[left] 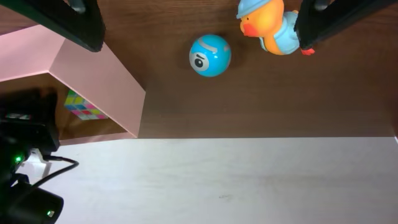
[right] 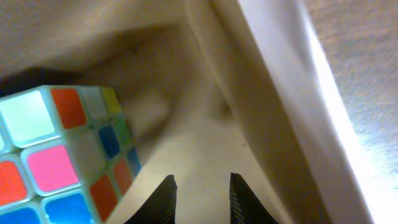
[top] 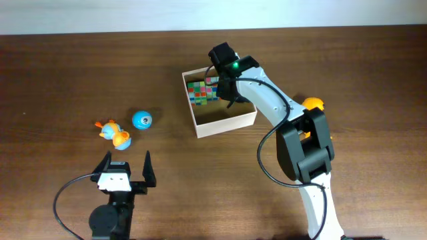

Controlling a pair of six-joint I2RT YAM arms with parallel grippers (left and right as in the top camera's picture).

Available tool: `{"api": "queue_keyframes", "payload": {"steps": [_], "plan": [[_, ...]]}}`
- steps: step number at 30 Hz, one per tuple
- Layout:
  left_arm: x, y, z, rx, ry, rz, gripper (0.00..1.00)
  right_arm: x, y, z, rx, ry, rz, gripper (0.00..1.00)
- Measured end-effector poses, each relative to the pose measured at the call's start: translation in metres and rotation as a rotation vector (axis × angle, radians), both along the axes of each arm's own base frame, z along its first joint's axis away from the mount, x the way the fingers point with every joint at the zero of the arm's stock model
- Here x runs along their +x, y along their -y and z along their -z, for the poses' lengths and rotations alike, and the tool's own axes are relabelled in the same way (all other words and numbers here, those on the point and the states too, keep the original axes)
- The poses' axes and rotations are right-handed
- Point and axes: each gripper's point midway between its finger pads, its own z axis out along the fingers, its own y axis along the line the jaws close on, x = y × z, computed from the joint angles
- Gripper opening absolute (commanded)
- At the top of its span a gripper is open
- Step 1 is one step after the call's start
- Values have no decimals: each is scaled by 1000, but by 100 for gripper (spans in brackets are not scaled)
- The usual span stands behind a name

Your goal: Pack container

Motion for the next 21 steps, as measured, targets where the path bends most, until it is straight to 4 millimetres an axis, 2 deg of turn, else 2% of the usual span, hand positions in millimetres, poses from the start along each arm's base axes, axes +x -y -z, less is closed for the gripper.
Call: {"api": "queue_keyframes", "payload": {"steps": [9, 21], "plan": [[0, 0, 0, 0, 0, 0, 99, -10, -10, 3, 113, -49, 158, 21], [0, 0, 0, 0, 0, 0, 99, -29, -5, 8, 125, -123, 294, 19]]}}
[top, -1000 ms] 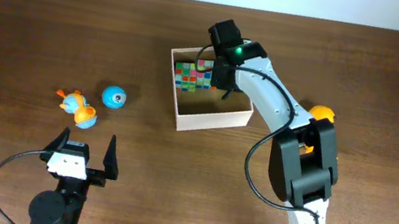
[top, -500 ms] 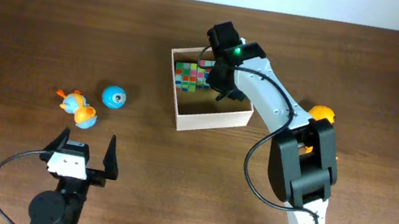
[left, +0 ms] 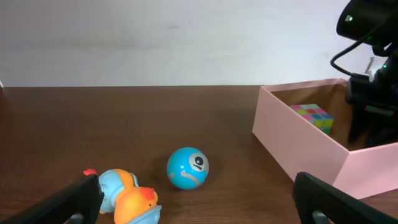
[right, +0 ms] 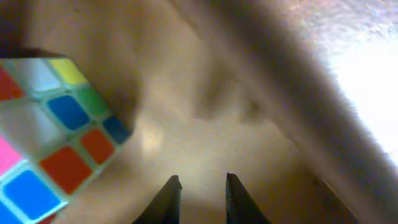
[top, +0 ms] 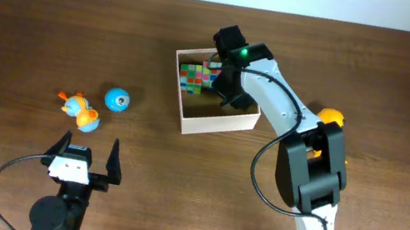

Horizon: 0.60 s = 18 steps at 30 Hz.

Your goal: Pack container

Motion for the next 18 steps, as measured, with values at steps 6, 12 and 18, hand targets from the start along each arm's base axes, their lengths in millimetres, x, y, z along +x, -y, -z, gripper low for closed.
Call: {"api": "queue_keyframes", "payload": {"steps": [6, 12, 18], "plan": [[0, 0, 0, 0, 0, 0, 99, -8, 1, 1, 12, -35, 84, 20], [0, 0, 0, 0, 0, 0, 99, -12, -2, 2, 45, -56, 170, 19], [0, 0, 0, 0, 0, 0, 99, -14, -8, 0, 87, -72, 231, 19]]}}
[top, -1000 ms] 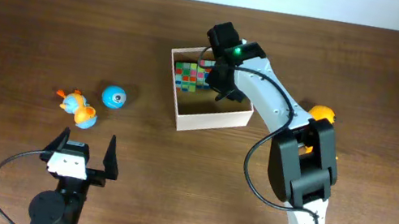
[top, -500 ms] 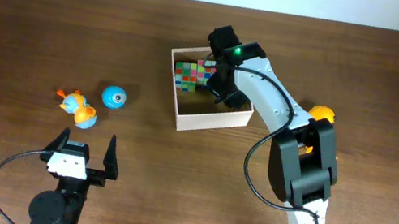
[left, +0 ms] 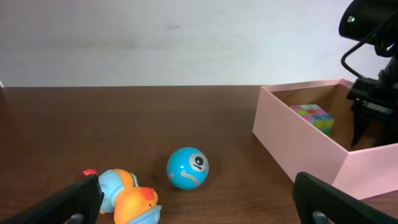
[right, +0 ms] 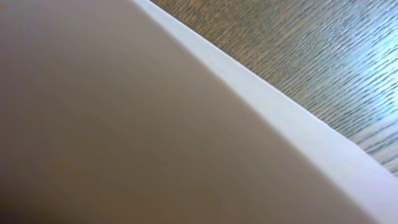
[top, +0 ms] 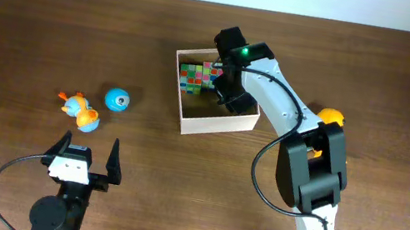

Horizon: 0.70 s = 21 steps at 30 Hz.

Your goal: Pack container

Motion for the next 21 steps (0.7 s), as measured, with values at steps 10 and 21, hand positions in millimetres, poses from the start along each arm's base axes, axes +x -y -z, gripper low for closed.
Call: {"api": "queue_keyframes", "payload": {"steps": [10, 21], "plan": [[0, 0, 0, 0, 0, 0, 99, 14, -8, -3, 14, 67, -186, 20], [0, 0, 0, 0, 0, 0, 99, 35, -8, -36, -32, 156, -355, 24]]}}
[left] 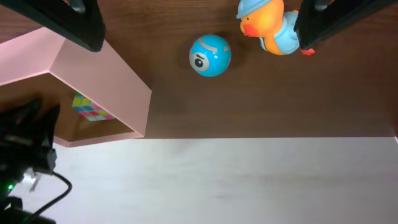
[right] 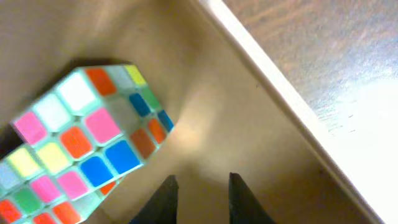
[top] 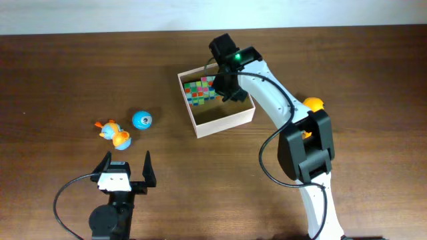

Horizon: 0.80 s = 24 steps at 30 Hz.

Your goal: Pack container

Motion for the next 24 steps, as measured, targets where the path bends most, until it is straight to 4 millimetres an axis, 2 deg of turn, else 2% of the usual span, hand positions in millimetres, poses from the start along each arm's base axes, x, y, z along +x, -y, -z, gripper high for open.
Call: {"api": "queue_keyframes", "payload": {"steps": [6, 15, 24], "plan": [[0, 0, 0, 0, 0, 0, 99, -4, 19, -14, -123, -2, -81, 24], [0, 0, 0, 0, 0, 0, 99, -30, 45, -23, -270, -104, -197, 24], [0, 0, 0, 0, 0, 0, 99, -49, 50, -22, -306, -176, -231, 24]]}}
